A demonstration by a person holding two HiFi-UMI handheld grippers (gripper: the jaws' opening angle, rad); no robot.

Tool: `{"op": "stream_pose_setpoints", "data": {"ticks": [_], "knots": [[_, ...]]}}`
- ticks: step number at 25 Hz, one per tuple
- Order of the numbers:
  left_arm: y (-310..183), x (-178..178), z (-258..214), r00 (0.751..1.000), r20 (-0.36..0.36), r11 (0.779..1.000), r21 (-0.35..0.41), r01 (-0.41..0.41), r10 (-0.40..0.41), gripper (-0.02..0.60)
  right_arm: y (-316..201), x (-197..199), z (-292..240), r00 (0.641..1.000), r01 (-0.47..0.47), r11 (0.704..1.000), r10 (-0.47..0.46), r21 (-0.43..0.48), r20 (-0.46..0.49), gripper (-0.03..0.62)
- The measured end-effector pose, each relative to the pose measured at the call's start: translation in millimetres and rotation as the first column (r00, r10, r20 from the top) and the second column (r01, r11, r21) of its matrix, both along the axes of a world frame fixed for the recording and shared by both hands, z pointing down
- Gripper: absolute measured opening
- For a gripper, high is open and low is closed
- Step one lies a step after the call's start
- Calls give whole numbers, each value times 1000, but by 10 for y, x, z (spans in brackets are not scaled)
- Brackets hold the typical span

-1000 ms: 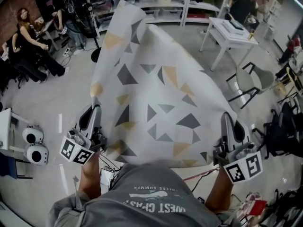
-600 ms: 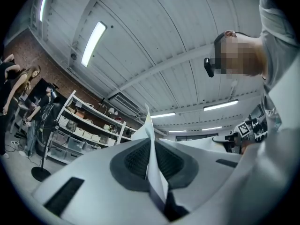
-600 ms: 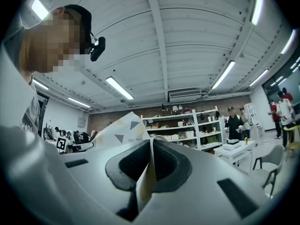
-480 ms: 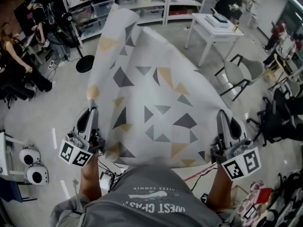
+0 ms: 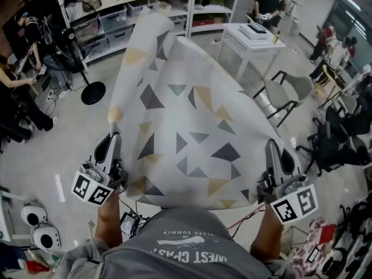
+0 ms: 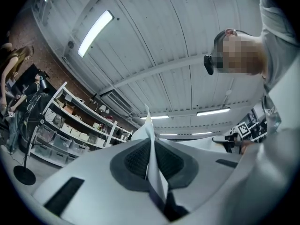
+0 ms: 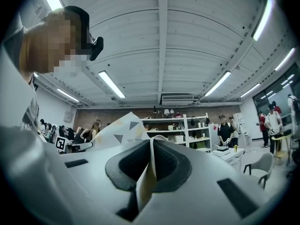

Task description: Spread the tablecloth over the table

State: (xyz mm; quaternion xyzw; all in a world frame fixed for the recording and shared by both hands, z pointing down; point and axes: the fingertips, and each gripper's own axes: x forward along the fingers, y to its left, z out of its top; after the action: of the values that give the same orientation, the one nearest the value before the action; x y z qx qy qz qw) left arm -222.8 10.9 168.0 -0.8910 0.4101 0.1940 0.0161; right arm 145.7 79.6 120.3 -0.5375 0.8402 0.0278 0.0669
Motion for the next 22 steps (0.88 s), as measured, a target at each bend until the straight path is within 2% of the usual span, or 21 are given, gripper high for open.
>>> {"op": "stream_pose_setpoints", "data": {"ticks": [6, 13, 22], "knots": [[-281, -166, -40, 999, -8, 999, 2, -45, 45, 20, -148, -171, -82, 999, -51, 999, 51, 5, -11, 14], [-496, -110, 72, 997, -16, 998, 2, -70, 70, 21, -285, -120, -21, 996, -85, 996, 85, 3, -14, 14], [-564, -54, 224, 999, -8, 999, -3, -38, 38, 20, -474, 68, 167, 996, -84, 996, 84, -1, 6, 14]]}}
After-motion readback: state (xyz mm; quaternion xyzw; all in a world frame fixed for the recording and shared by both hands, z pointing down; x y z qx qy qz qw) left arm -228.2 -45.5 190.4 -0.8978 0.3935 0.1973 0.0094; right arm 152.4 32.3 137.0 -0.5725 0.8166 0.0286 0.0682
